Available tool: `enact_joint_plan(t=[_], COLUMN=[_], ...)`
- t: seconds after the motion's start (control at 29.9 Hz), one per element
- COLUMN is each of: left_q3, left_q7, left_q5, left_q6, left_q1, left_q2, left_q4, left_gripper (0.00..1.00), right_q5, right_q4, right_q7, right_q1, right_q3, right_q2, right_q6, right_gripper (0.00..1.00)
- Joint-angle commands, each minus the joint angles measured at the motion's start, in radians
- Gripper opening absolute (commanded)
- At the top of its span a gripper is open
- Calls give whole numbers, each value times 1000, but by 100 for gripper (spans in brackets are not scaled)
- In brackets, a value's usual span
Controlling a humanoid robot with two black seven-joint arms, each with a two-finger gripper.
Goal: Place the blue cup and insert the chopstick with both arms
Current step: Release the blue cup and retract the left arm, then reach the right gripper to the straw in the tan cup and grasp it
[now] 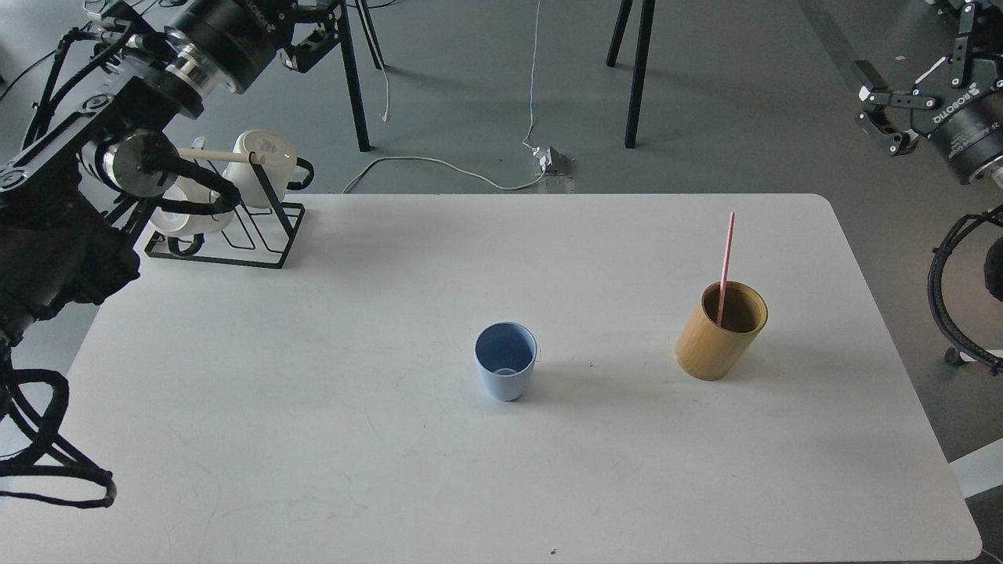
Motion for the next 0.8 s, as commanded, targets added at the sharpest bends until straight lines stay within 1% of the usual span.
enact_joint_plan(t=[0.0,0.07,0.17,0.3,0.5,0.6,0.7,0.77], left_q3=[-6,-15,-58,-52,-53,-55,-64,-64], left_q7=[8,8,9,5,-1,-1,-3,-3], left_q5=[-264,-339,-375,-373,-373,-373,-375,-375], left_q6=[0,0,0,0,0,0,0,0], left_q1=[25,52,134,163,175,187,197,198], left_q2=[-9,-13,-16,-24,-26,-18,-15,-15], left_q4=[63,71,71,68,69,69,55,40], left_gripper=[99,99,99,99,99,100,99,100], right_q5=[-191,-275,-395,-628,-979,-1093,-1173,-1202], right_q4=[102,145,191,193,190,189,181,164], right_q7=[-20,-31,-46,-51,-47,-47,-47,-46], right_q1=[7,7,9,13,15,13,10,10], right_q3=[-16,-30,-70,-160,-286,-322,-365,-394], right_q2=[-31,-32,-32,-31,-31,-43,-86,-92], right_q6=[-127,-173,-241,-322,-341,-342,-342,-342], right_gripper=[100,100,100,100,99,98,93,88])
